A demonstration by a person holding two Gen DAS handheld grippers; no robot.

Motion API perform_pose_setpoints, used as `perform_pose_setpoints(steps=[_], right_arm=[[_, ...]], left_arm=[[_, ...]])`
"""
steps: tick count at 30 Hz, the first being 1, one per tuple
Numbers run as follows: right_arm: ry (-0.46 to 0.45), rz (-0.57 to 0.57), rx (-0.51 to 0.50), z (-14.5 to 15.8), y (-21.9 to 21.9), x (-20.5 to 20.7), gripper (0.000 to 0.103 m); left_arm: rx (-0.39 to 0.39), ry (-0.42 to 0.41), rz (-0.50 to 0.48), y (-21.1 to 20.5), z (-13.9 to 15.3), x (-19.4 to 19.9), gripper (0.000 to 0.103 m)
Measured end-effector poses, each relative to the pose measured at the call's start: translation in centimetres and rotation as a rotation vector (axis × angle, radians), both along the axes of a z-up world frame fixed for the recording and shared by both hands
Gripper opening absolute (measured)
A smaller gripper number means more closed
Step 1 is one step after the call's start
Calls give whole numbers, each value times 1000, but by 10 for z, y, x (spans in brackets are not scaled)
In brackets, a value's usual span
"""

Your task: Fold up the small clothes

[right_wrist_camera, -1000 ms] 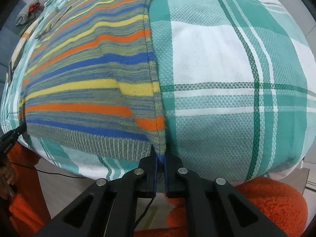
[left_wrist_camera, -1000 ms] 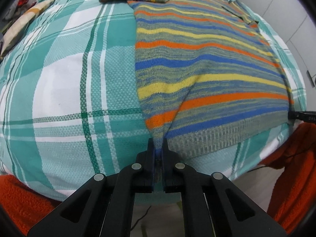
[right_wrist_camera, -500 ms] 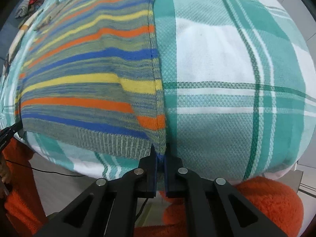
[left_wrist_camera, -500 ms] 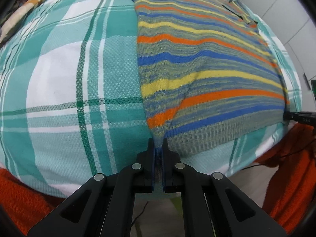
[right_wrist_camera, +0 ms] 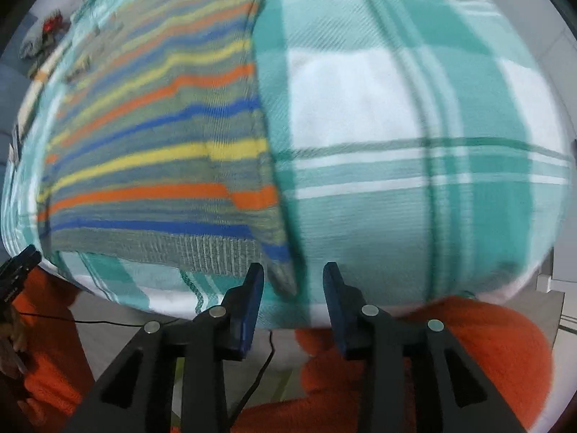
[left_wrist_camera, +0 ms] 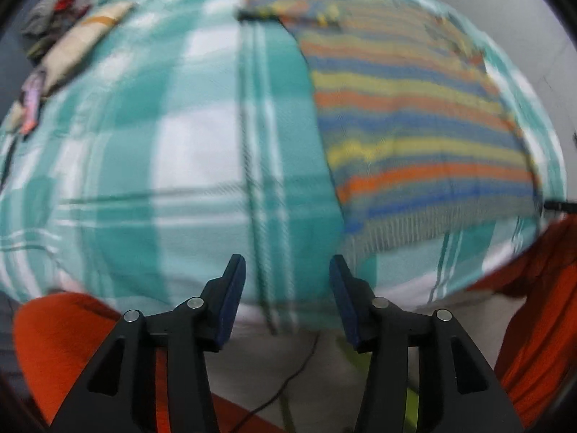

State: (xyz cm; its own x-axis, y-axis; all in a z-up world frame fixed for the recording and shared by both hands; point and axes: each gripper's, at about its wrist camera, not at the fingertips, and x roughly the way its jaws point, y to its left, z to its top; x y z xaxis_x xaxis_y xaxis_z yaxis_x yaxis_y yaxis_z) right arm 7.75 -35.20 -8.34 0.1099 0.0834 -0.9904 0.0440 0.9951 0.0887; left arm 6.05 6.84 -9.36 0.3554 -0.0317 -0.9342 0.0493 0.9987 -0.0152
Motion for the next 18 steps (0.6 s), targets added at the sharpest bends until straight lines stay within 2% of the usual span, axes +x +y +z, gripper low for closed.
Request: perform_pose_setpoints(steps=[2,4,7,8,10,12,13,14,16,18], right_arm=[[-79,-2,-35,22,-2,0,35],[-163,15,-47,42,4,8,35],[-278,51,-5,60,27,30,36],[-293,58,12,59,35,37,36],[-301,75,64,48,55,50,36],[-256,94,86,21,70,58,36],[-226,96,78,8,76,59,36],[-199,95,57,-6,80,56,37],[-233,99,30,-14,79,46,37],[-259,95,14,-13,80,38,38]], left_arm=[[-34,-88,16,1,26,9,61],[-69,-166,-16,-12,42,24,65],[-98,-249,-107,-56,43,54,65],[-101,-243,-132,-66,36,63,65],[-53,-178,-165,-88,3,74,65],[21,-61,-180,-96,-34,72,60],[31,-47,-190,-94,-48,60,60],[38,-82,-199,-90,-47,48,62],[82,-46,-226,-85,-51,27,63],[82,3,-225,-76,-56,12,64]])
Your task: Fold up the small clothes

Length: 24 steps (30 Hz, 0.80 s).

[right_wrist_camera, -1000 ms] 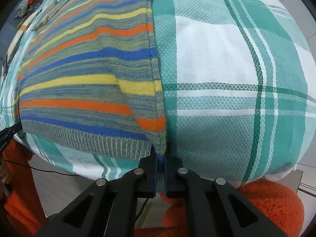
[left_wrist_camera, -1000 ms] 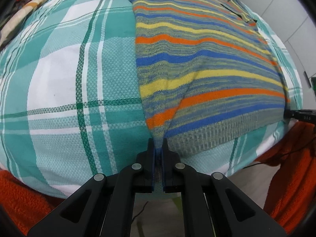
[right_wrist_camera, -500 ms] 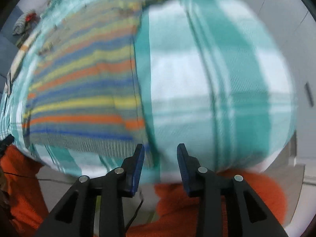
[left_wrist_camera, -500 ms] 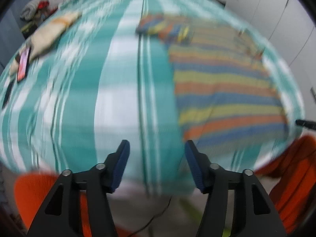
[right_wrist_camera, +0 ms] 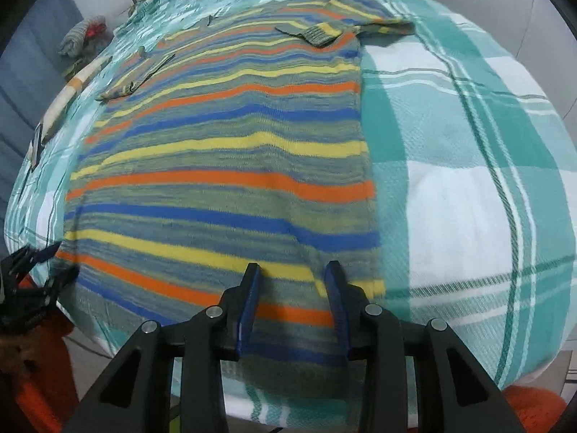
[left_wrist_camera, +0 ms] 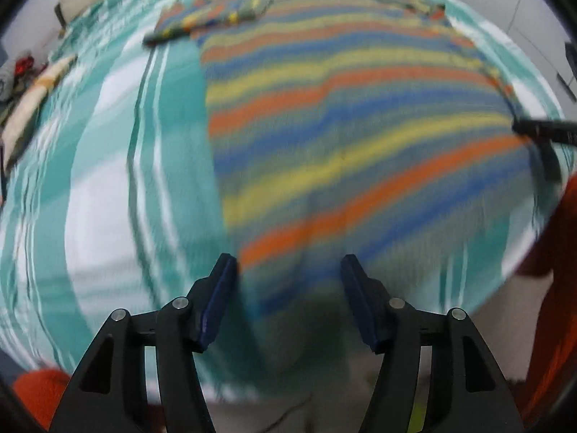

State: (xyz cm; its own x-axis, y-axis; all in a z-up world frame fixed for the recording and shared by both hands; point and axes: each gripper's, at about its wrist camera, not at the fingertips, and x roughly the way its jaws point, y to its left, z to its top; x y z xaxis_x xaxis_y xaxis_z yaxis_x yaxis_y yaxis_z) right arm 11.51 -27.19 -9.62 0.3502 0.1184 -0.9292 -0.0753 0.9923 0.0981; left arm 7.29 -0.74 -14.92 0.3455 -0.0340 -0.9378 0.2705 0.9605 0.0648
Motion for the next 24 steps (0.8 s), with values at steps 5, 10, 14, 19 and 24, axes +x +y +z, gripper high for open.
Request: perform_pose_setpoints(steps=[5,10,14,19,24], right_arm=[[-11,-15,-3,-1,2,-3,39],[-29,-21,8,-9,1,-1,44],[-33,-36,33,-10,-7,-5,46],[-33,-52,68,-9,-12,-4,46],[-40,-54,73,-9,-13,-4,46]], left_arm=[[39,99,0,5,5,-18,57],[-10,-69,-54,0,82,1,67],[24,-316,-129,-14,137,73,85],[222,-283,-301,-37,90,160,82],[368,-201,-344,-42,26,218,70]])
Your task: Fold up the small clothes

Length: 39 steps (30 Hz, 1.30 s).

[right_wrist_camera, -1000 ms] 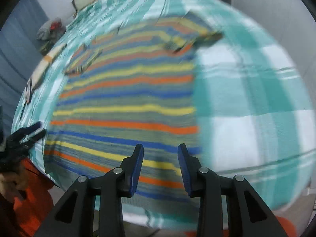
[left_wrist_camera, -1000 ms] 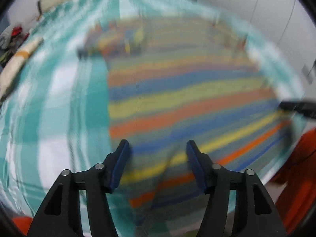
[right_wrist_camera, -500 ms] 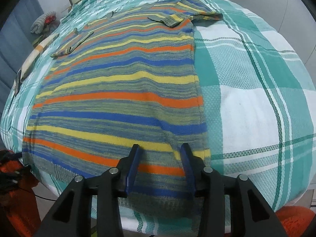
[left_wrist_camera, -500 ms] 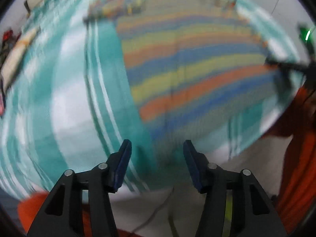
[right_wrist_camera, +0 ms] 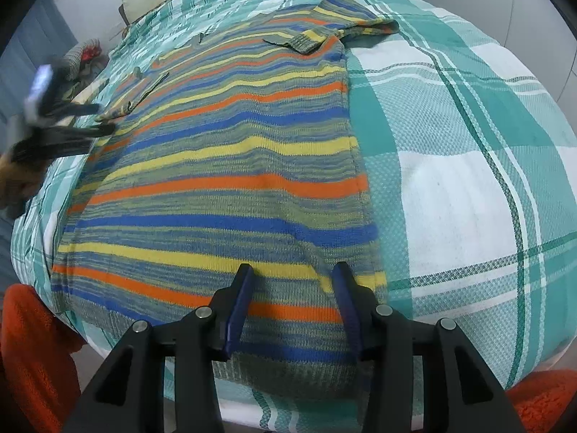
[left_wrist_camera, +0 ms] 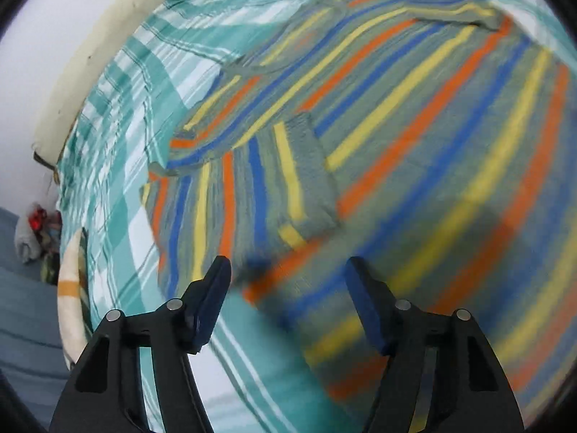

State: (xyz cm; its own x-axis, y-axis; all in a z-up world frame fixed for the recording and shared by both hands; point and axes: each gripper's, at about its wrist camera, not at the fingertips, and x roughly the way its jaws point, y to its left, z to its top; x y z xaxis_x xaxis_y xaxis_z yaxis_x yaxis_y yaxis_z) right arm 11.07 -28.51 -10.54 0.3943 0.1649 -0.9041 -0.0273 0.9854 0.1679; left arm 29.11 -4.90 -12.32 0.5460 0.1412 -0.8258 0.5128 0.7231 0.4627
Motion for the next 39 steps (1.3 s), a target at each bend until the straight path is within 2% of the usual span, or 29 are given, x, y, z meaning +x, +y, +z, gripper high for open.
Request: perform_pose_setpoints(steps=[2,4,5,7,9,10,11,12,13,15,17,21,25,32,36,39], right_arm=[[-3,-2,6,0,-1,0,46],[-5,-3,9,0,-1,-1,46],[-6,-3,8,0,-1,-1,46],[-5,-2,7,-1,-1,-2,46],[-7,-1,5,0,-1,-2,46],[-9,-1,4,0,-1,-3,47],[-11,0,2,0,-1,-3,47],[-12,1,-2,0,0,-4,47],[-12,1,-5,0,0,-4,47],[-11,5,-18,-1,2,-4,47],[-10,9,-27,-1,5,-2,50],[-9,10,-41,-2,8,-1,51],[-10,12,-49,-3,9,0,51],[-11,21,-60,-3,8,2,52],[-8,26,-69,-2,9,2,52],[40,46,-72,12,10,7,51]], left_arm=[[-64,-14,31,7,3,14,68],[-205,33,84,18,11,28,17],[-265,65,124,25,16,34,5],[-431,6,268,63,40,44,4],[-580,-56,476,122,60,51,3],[-669,-92,623,167,67,52,3],[-708,-114,712,194,69,51,3],[-755,-143,853,236,68,47,3],[-774,-153,938,262,63,46,3],[-775,-169,1082,307,51,36,3],[-759,-166,1127,324,42,27,3],[-715,-196,1156,326,39,8,2],[-649,-216,1166,322,37,11,2],[-625,-157,1244,336,8,12,2],[-583,-165,1227,329,3,13,2],[-578,-152,1211,330,1,15,2]])
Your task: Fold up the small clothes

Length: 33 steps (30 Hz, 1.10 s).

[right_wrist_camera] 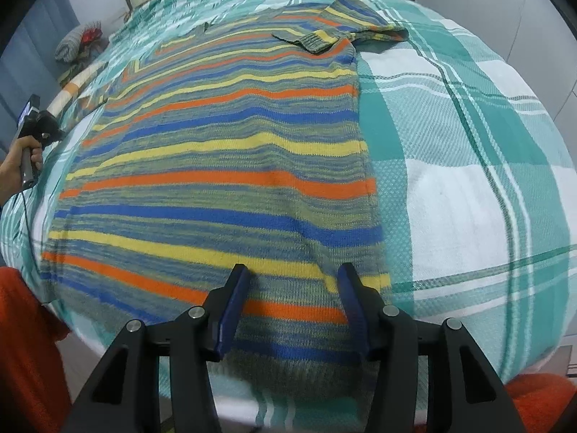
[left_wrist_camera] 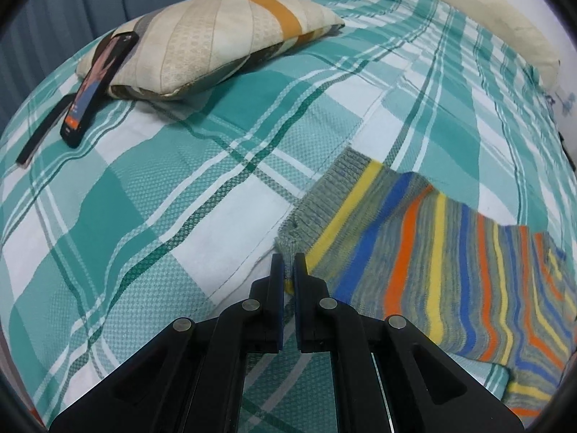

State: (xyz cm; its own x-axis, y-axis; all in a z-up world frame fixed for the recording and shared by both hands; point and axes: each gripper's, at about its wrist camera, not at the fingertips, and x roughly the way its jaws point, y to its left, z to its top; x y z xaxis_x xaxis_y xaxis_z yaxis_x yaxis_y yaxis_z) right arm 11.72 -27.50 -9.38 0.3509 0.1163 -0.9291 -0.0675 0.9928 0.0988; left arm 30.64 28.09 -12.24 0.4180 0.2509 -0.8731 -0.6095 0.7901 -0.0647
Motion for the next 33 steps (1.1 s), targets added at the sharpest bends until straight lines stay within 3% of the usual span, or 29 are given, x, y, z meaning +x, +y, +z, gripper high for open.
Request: perform_pose_setpoints(steps=[3,5,8,10,14,16,18,19,20,23,27,29,33], right_arm=[[-5,68,31,42,-6,12,57],[-64,170,-87,77,-8,33,80],[-149,276,-252,99,-11,78,83],[-147,328,-316,91,-10,128,83],[-130,479,-299,52,19,202,79],[-126,496,-319,24,34,230,78],[-82,470,-276,-3,36,252,46],[-55,451,-209,-6,29,261,5],[-71,415,-185,-3,22,261,4],[-178,159,-65,36,-55,265,4],[-244,-241,-25,70,-198,255,4],[-217,-338,-7,67,-240,251,4],[-168,-457,-20,53,-271,247,4]], left_arm=[[17,13,-37,-1,-4,2,3],[20,15,-51,-1,-7,1,3],[29,19,-64,-2,-7,2,3],[47,29,-76,-4,-7,3,3],[84,47,-99,-10,-8,5,3],[94,52,-109,-10,-8,6,3],[93,52,-118,-10,-8,6,3],[86,48,-120,-8,-8,6,3],[77,44,-122,-7,-8,5,3],[58,27,-128,-5,-8,2,3],[44,13,-131,-4,-8,-1,3],[58,18,-135,-6,-8,0,3],[57,30,-124,-7,-7,2,3]])
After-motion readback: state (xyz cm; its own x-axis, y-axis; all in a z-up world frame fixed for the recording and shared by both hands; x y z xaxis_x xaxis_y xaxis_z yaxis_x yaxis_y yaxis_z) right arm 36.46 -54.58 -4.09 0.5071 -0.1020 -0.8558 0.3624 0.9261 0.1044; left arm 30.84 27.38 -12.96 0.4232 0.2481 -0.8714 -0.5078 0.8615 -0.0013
